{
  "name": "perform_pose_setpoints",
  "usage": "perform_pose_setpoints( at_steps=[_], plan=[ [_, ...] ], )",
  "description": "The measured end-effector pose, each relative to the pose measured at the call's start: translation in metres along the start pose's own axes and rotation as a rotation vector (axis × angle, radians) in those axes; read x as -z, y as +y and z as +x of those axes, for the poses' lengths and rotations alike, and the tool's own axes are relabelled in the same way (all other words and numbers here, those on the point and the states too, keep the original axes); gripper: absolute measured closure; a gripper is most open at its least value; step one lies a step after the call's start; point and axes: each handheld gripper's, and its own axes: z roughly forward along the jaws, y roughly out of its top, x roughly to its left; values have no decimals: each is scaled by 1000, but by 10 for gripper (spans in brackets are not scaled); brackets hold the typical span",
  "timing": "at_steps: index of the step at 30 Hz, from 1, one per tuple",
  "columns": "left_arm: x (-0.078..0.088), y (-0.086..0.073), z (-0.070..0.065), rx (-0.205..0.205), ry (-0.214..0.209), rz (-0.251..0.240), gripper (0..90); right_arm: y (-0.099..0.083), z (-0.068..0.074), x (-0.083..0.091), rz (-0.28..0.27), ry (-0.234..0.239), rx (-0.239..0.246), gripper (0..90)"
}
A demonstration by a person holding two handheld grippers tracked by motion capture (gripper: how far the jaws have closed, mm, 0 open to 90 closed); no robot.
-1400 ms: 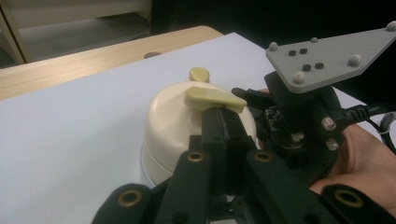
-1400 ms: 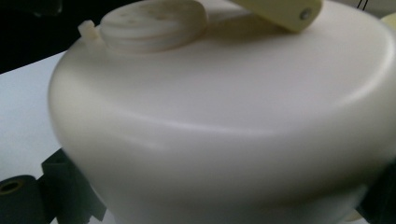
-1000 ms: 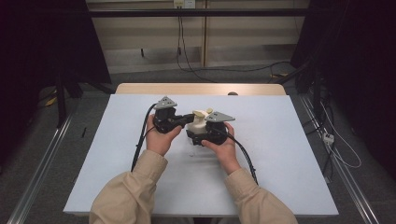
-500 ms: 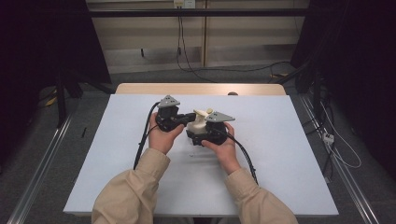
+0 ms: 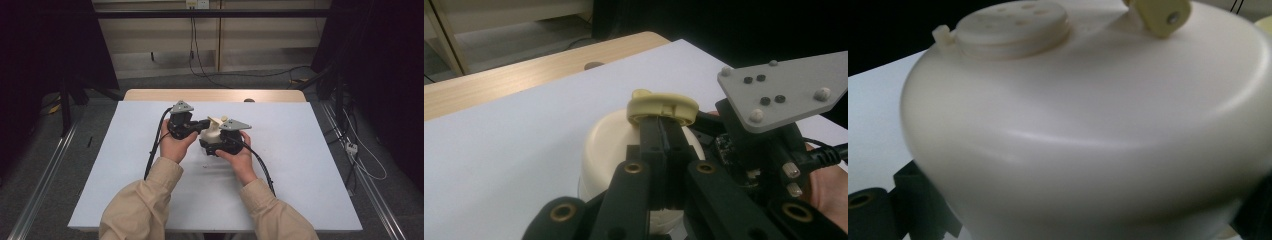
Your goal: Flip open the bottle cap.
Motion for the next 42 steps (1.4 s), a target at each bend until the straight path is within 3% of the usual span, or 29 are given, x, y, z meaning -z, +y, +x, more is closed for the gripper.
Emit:
perform_pose_setpoints(
  at_steps=[24,42],
  plan=[
    [-5,3,0,-8,18,20,900,0,0,0,-2,-1,0,41],
    [-15,8,1,7,14,-5,872,0,0,1,4,-2,-5,37]
  ],
)
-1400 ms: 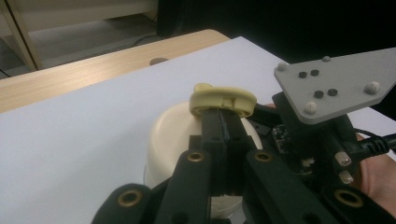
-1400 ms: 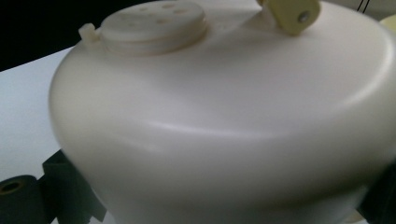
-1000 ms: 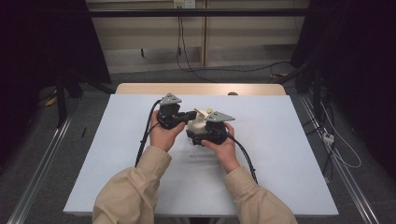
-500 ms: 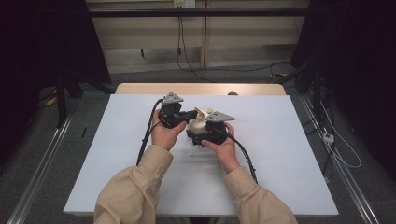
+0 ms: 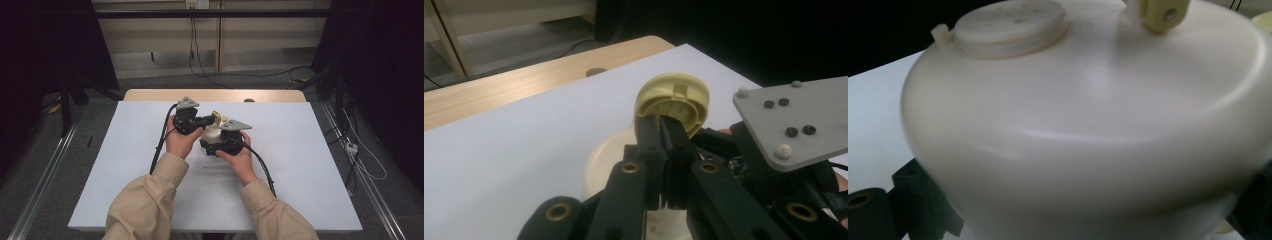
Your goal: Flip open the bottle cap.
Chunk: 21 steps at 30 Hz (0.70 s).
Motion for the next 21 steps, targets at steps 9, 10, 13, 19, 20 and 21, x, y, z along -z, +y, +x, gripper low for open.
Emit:
perform_pose_setpoints(
  at_steps=[9,10,13,19,20,21],
  plan=[
    [26,-8,1,0,37,4,518,-2,0,1,16,-1,1,27],
    [29,-11,1,6,44,6,479,-2,0,2,21,0,0,26],
    [38,-20,5,19,65,11,381,-2,1,2,34,-5,13,24],
    [58,-37,14,54,86,1,296,-10,1,2,85,-23,38,39],
    [61,-41,16,57,91,-6,274,-10,3,5,76,-31,55,42],
    [63,-43,17,65,93,-8,251,-9,4,8,79,-40,68,44]
  ],
)
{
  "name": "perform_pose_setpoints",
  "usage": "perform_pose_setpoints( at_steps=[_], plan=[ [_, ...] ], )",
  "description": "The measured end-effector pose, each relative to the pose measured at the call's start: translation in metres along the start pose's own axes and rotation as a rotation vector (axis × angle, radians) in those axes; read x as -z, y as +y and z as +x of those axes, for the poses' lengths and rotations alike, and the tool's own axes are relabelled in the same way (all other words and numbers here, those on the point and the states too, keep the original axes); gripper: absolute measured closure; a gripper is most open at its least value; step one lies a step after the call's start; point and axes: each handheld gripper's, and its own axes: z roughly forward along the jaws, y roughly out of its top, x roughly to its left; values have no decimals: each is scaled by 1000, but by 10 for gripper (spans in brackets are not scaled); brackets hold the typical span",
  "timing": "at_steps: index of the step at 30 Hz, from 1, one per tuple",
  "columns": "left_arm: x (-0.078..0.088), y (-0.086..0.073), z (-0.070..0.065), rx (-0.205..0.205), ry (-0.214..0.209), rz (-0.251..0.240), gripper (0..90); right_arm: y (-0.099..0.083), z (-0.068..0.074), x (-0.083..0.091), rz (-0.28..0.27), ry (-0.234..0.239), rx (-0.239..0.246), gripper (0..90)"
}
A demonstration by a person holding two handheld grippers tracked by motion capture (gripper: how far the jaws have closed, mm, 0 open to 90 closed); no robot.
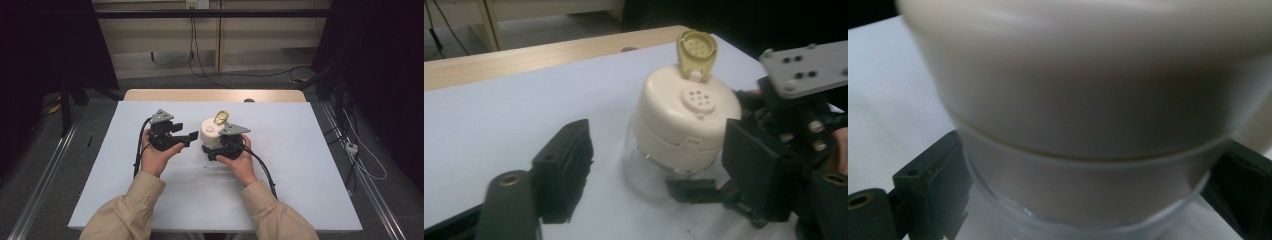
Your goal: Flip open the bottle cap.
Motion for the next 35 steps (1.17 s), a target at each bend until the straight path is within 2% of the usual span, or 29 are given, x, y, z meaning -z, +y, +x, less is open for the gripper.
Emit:
perform_pose_setpoints(
  at_steps=[2,4,6,7,13,17,19,22,26,30,35],
  plan=[
    [5,-6,4,-2,10,12,215,-1,-1,6,-5,6,-13,52],
    [12,-14,9,-6,45,15,170,-4,-2,13,-9,16,-31,57],
    [17,-22,12,1,39,14,156,-8,-4,24,-12,16,-34,56],
    [21,-28,15,-8,39,20,145,-9,-4,29,-12,11,-34,59],
    [32,-57,26,-14,21,43,75,-18,-6,69,-56,20,-12,57],
    [41,-71,32,-15,4,37,65,-30,-6,88,-48,20,3,60],
    [47,-76,34,-11,-11,31,60,-35,-6,97,-51,20,8,63],
    [54,-83,35,-28,-24,33,59,-41,-7,111,-53,24,19,62],
    [62,-90,38,-29,-24,39,58,-51,-9,128,-62,25,19,68],
    [66,-94,41,-21,-28,30,58,-60,-13,144,-72,28,6,68],
    [65,-96,40,-24,-33,30,58,-71,-20,158,-72,13,-6,68]
  ],
)
